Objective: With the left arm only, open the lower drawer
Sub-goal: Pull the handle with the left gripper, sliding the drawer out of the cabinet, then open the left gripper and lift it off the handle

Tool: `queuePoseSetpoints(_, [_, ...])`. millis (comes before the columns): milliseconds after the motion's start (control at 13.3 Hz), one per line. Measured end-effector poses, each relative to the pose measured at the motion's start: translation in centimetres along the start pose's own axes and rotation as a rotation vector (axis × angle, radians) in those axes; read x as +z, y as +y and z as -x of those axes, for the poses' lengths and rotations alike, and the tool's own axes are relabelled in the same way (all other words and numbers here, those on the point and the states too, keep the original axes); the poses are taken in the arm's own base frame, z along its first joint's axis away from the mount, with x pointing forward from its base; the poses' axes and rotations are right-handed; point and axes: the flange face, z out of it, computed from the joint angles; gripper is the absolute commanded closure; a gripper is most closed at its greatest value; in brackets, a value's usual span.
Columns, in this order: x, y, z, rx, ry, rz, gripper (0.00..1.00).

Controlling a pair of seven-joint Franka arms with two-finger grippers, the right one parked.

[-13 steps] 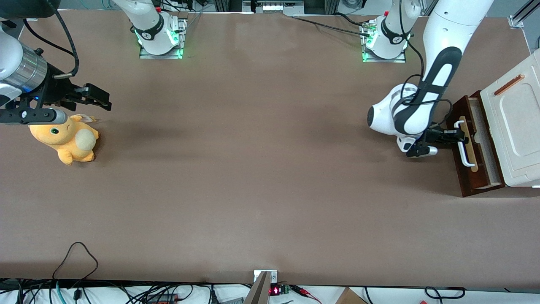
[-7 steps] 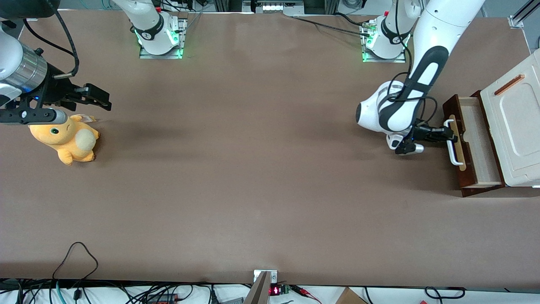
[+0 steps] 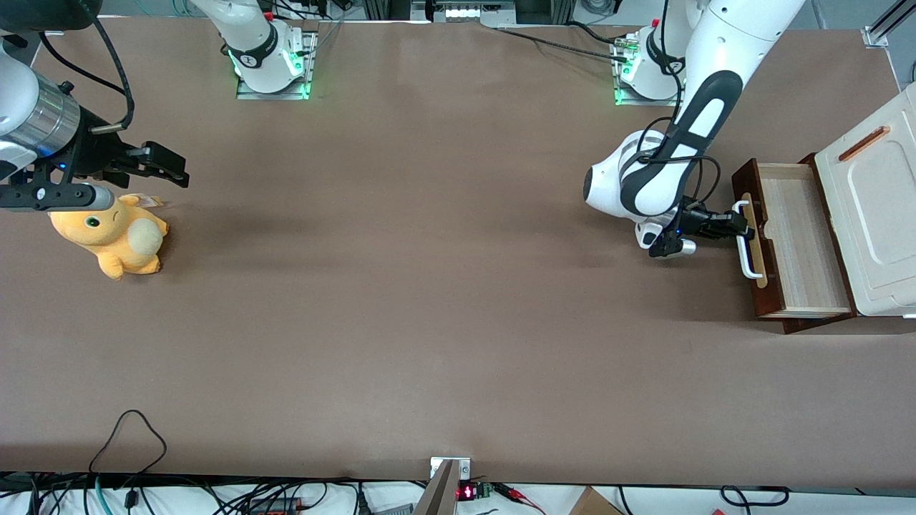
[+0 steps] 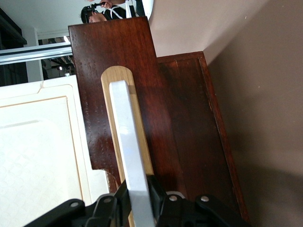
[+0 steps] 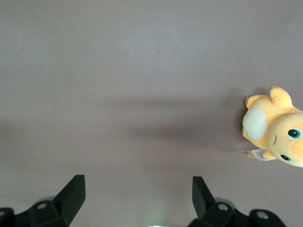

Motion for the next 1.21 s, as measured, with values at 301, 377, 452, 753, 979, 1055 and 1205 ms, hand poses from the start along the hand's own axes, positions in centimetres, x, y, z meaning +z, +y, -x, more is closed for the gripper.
queuePoseSetpoints(301, [0.0, -0.1, 0.0, -0.003, -0.001, -0.001, 0.00])
queuePoseSetpoints(377, [-0.2, 0.0, -0.1, -0.001, 0.004, 0.004, 0.00])
queuePoseSetpoints(452, [-0.4, -0.1, -0.3, -0.002, 0.011, 0.009, 0.00])
queuePoseSetpoints(753, [-0.9, -0.7, -0.9, -0.030, -0.015, 0.049, 0.00])
queuePoseSetpoints(979, [-3.1, -3.7, -2.6, -0.127, -0.081, 0.213, 0.00])
queuePoseSetpoints(1055, [-4.3, -5.4, -3.3, -0.164, -0.088, 0.291, 0.00])
queuePoseSetpoints(1205, [-6.4, -9.8, -4.2, -0.214, -0.108, 0.438, 0.00])
